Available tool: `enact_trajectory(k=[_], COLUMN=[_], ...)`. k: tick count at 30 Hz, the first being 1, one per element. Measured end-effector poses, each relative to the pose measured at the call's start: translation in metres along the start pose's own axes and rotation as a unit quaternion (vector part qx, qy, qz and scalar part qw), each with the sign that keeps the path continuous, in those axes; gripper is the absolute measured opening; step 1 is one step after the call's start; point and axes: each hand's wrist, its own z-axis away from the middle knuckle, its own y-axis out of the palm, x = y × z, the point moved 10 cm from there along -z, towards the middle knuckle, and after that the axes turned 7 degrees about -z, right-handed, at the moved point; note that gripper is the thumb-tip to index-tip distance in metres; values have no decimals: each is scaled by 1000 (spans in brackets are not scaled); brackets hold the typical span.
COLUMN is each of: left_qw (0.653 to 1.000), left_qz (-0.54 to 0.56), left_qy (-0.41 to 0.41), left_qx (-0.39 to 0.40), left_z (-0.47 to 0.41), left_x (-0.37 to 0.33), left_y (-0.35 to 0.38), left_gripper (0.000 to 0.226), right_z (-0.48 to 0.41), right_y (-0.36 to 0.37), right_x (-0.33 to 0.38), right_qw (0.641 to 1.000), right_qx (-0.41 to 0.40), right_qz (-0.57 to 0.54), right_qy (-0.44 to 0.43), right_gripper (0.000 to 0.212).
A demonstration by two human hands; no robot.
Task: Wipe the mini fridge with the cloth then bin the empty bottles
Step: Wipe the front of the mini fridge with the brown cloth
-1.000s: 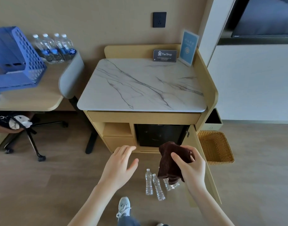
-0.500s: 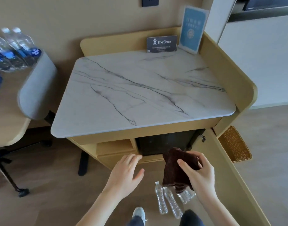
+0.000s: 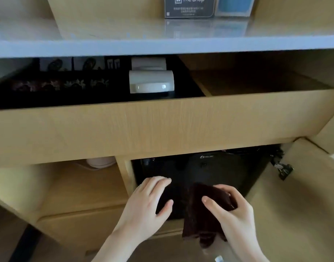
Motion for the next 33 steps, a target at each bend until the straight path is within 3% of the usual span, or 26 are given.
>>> enact_trajectory(k=[9, 14, 20, 27, 30, 33], left_qw=[973, 971, 960, 956, 957, 959], left_qz=[-82, -134, -117, -125, -100, -77], left_qy=[46, 32, 0, 53, 54, 57], left_qx=[-210, -197, -255, -260, -267, -268], left_z=[-51, -58, -64, -66, -68, -66], left_x=[22, 30, 53, 57, 57, 57], left_y=[3, 21, 17, 35, 33, 33], left_gripper=[52, 63, 62, 61, 61, 62], right_z=[-71, -85, -79, -81, -75, -66], right_y=[15, 32, 53, 53, 41, 33], right_x=[-29, -24, -28, -37, -40, -40], right_qw=[983, 958, 916, 893, 880, 860], right_qx=[26, 17, -54, -96, -150, -192], right_qz=[-108, -143, -141, -131, -92, -43], right_qy=[-146, -248, -371, -421, -441, -471], right_gripper=[35, 24, 37, 45, 55, 50])
